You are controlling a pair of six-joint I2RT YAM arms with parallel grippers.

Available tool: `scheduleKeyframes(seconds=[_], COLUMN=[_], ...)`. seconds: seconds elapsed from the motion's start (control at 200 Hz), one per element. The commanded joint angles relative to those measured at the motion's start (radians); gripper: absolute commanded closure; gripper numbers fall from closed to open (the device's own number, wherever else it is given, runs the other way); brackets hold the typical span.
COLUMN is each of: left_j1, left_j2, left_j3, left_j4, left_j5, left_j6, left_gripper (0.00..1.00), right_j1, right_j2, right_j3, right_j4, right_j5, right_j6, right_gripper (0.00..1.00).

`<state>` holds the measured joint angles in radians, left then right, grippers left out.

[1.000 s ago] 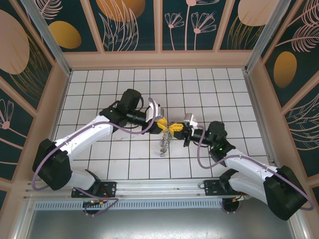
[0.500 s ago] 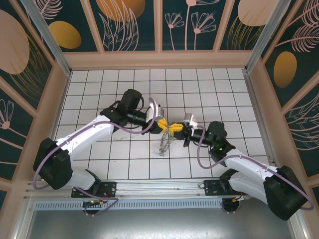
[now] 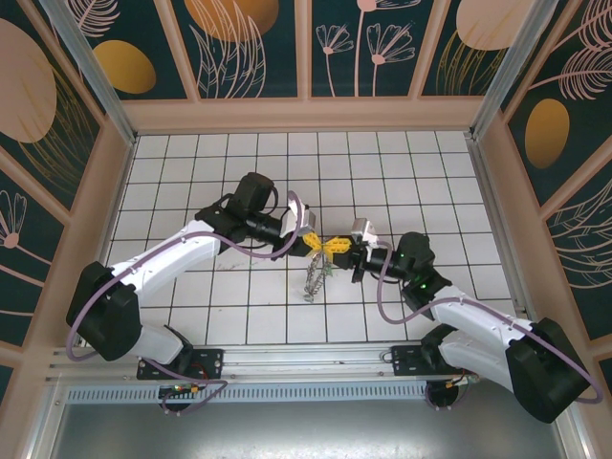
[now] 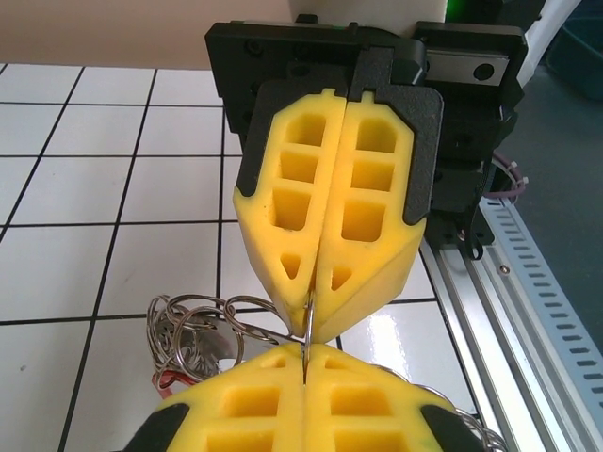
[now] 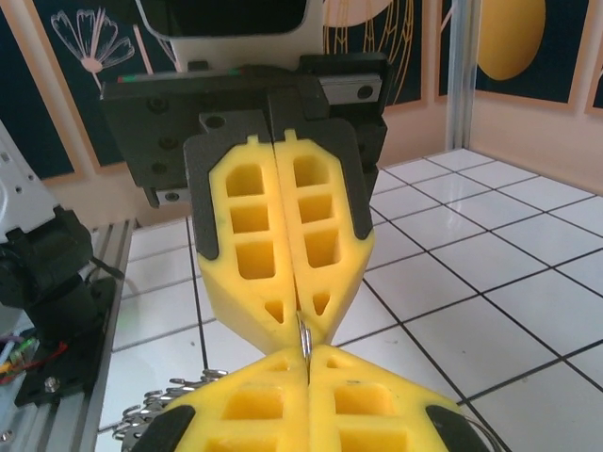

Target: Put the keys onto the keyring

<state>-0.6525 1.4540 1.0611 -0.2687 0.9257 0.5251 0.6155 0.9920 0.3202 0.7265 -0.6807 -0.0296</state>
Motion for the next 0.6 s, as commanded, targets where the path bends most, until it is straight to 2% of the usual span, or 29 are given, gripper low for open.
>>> scheduleKeyframes(seconds=[0.0, 0.04, 0.105, 0.225, 0.29, 0.42, 0.596], left_j1=[0.000, 0.001, 0.000, 0.000, -0.002, -0.008, -0.015], left_j2=[-0.018, -0.025, -0.033, -0.040, -0.035, -0.030, -0.025], left_j3=[0.037, 0.044, 0.062, 0.105, 0.129, 0.159, 0.176], left_j4=[-0.046, -0.060, -0.093, -0.177, -0.219, -0.270, -0.280], left_j5=[-0.029, -0.051, -0.085, -0.150, -0.182, -0.227, -0.220], left_j6=[0.050, 0.063, 0.094, 0.152, 0.183, 0.220, 0.231], left_gripper=[1.00, 1.00, 1.00, 1.00, 1.00, 1.00, 1.00], right_j1=[0.007, 0.005, -0.002, -0.037, -0.059, -0.063, -0.063], right_j2=[-0.019, -0.018, -0.015, 0.014, 0.039, 0.081, 0.116], right_j3=[0.112, 0.161, 0.230, 0.328, 0.374, 0.431, 0.451], right_j4=[-0.170, -0.308, -0.492, -0.726, -0.820, -0.909, -0.880], right_j5=[-0.025, -0.029, -0.042, -0.095, -0.124, -0.132, -0.159], right_j6=[-0.175, -0.269, -0.394, -0.557, -0.615, -0.676, -0.654], right_gripper=[1.00, 1.00, 0.91, 0.76, 0.72, 0.68, 0.66])
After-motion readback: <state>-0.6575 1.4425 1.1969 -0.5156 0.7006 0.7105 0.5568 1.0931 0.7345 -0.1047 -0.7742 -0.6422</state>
